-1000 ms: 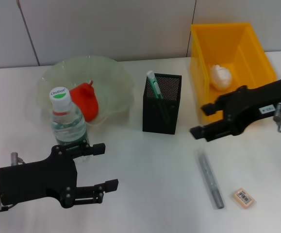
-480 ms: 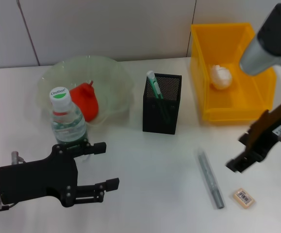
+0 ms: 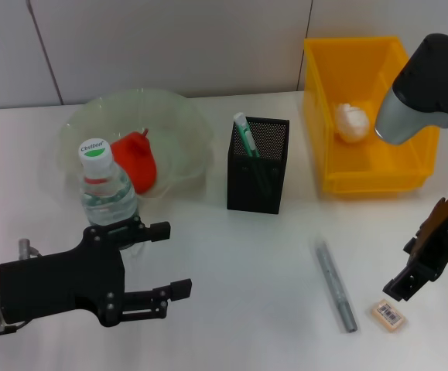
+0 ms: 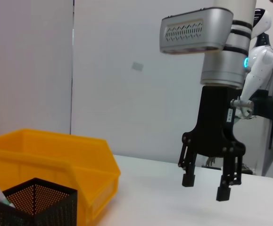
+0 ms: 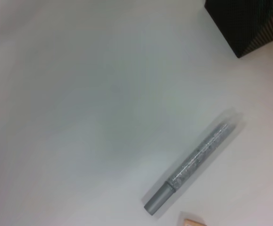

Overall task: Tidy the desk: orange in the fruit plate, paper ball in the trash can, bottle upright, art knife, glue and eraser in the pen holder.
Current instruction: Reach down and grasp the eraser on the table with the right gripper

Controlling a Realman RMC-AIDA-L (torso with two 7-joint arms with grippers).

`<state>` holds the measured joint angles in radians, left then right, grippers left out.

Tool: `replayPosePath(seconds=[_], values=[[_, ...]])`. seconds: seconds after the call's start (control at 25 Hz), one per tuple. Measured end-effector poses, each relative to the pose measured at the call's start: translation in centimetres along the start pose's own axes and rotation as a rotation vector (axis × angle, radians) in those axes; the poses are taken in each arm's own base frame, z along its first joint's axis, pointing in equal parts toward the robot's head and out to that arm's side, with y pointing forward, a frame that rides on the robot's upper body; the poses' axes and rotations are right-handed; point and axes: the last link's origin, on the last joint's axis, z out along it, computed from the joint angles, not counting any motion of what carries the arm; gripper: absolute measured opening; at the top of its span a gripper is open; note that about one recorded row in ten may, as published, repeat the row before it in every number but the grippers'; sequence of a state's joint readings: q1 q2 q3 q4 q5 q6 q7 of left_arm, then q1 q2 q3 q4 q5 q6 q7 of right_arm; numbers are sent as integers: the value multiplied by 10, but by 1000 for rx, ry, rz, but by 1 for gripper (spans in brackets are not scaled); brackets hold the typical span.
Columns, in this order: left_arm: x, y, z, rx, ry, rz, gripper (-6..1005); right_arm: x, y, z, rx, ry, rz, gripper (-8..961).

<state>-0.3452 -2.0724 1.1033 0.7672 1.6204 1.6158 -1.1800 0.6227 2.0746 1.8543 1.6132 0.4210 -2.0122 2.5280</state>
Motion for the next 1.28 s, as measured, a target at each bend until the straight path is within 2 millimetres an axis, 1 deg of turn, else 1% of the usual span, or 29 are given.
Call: replayPosePath(seconds=[0.28, 0.32, 0.36, 0.52, 0.72, 1.08, 1.28], values=[[-2, 3, 0, -2, 15, 0, 835, 3, -4, 13, -3, 32, 23, 742], [-4, 4, 0, 0, 17, -2, 835, 5, -5, 19, -5, 46, 27, 742], [-4, 4, 0, 0, 17, -2, 835, 5, -5, 19, -5, 46, 27, 742], [-5, 4, 0, 5, 15, -7, 835, 7, -6, 33, -25, 76, 37, 742], [-6, 4, 0, 6, 15, -10, 835, 7, -7, 39, -24, 84, 30, 741], [-9, 5, 0, 8, 17, -13, 835, -1, -3, 47, 16, 89, -20, 740], [-10, 5, -1, 14, 16, -8, 835, -4, -1, 56, 23, 102, -36, 740]])
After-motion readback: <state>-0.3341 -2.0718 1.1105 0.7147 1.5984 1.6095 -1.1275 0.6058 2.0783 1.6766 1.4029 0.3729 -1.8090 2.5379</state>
